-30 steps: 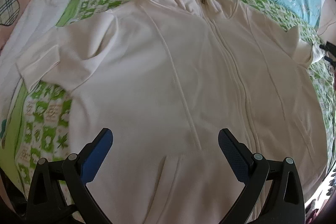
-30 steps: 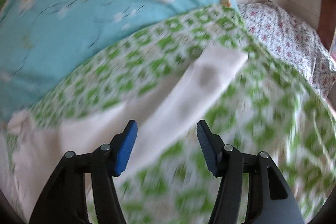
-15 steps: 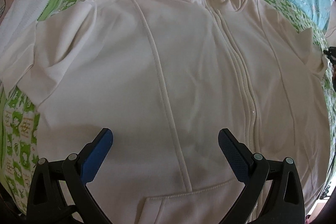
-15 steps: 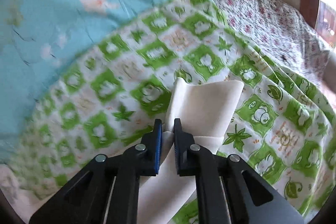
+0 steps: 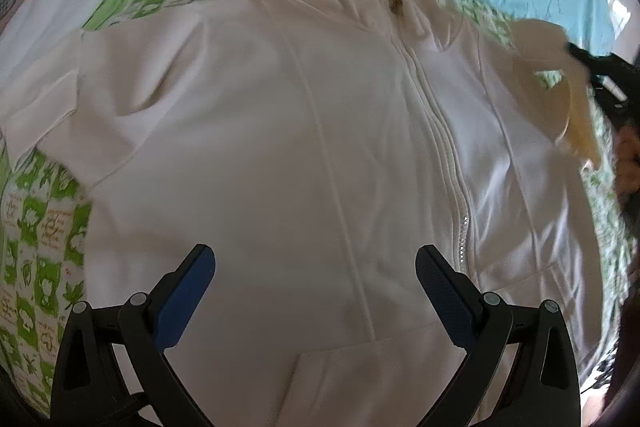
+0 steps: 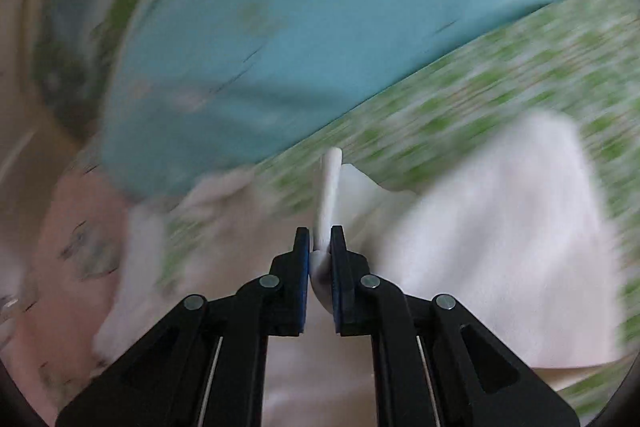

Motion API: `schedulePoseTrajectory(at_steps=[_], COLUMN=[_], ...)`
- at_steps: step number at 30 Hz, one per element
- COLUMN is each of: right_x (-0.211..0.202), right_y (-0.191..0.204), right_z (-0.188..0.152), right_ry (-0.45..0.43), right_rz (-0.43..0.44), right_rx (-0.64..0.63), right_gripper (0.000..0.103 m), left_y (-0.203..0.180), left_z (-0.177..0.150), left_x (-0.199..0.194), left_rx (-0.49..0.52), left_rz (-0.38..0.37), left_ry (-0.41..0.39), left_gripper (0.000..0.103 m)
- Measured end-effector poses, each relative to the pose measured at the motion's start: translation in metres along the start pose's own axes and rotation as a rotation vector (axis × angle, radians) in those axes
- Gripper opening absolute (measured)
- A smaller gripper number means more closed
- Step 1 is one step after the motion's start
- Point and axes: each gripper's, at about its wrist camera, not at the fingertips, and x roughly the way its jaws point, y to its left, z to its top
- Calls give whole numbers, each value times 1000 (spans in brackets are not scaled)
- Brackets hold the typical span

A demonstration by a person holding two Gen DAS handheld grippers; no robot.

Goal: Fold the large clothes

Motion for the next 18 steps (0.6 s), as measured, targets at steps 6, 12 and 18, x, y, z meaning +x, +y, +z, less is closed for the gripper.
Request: schedulePoseTrajectory(at_steps=[6,12,18], right_x=[100,156,184], right_y=[87,144,143], right_z=[-67,-137,-176], right_ry=[201,383,579], right_rz=[233,368,324], right_rx=[-19,-73,-99], right_gripper=[10,10,29], left_y=[37,72,97], left_z=[-8,-12,5], left_x=[-22,-25,-19], left_rx=[-57,-142,-218], left_rz=[-62,-143,-258], left_ry=[-30,-13,9], left_gripper=[101,101,101])
